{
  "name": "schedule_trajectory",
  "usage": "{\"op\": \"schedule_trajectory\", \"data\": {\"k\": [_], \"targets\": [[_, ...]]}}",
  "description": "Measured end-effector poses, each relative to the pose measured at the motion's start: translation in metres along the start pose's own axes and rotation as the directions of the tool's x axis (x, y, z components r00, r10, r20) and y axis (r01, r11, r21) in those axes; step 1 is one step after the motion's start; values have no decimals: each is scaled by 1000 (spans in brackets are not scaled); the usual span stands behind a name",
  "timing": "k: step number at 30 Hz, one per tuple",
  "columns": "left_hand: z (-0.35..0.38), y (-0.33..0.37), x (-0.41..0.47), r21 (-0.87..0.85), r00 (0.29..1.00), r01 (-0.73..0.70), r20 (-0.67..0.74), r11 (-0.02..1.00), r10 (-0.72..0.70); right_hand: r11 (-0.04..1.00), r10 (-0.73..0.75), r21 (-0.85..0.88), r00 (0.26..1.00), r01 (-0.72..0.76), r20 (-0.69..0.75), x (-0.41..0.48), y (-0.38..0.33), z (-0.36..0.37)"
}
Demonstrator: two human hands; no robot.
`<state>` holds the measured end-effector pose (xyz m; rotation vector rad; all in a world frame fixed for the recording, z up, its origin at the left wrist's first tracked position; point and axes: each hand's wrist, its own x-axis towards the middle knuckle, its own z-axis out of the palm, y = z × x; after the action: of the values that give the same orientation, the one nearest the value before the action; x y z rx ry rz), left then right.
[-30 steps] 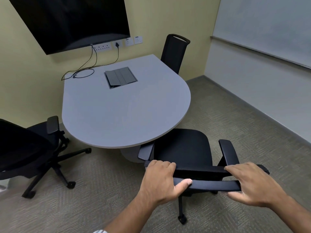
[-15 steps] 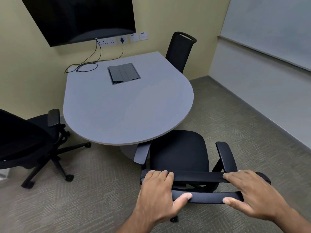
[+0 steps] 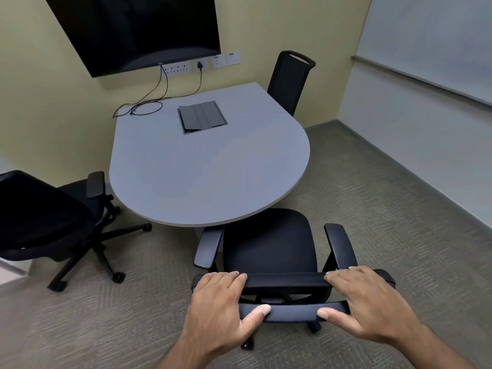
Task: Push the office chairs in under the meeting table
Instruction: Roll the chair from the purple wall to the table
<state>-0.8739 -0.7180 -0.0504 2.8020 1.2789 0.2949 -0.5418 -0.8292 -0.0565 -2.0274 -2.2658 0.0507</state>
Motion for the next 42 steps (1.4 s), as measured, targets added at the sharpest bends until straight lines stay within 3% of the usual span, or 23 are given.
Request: {"op": "schedule_trajectory", "data": {"k": [3, 10, 17, 32, 42], "targets": [[-1, 2, -5, 5, 1000, 26, -8, 1000, -26, 1000, 12, -1, 1000, -12, 27, 6, -1, -2], [-9, 11, 4, 11, 986, 37, 165, 999, -39, 1000, -21, -2, 997, 21, -75, 22, 19, -10], [-12, 24, 9, 2, 980, 160, 121, 987, -159, 997, -72, -8, 987, 71, -142, 44, 37, -7], [-8, 5, 45, 100, 966, 241, 72, 965, -248, 993, -119, -26, 990, 117, -74, 114, 53, -9], [9, 45, 66, 89, 946, 325, -17, 942, -325, 977, -206, -51, 979, 206, 1, 138, 102, -16]]}}
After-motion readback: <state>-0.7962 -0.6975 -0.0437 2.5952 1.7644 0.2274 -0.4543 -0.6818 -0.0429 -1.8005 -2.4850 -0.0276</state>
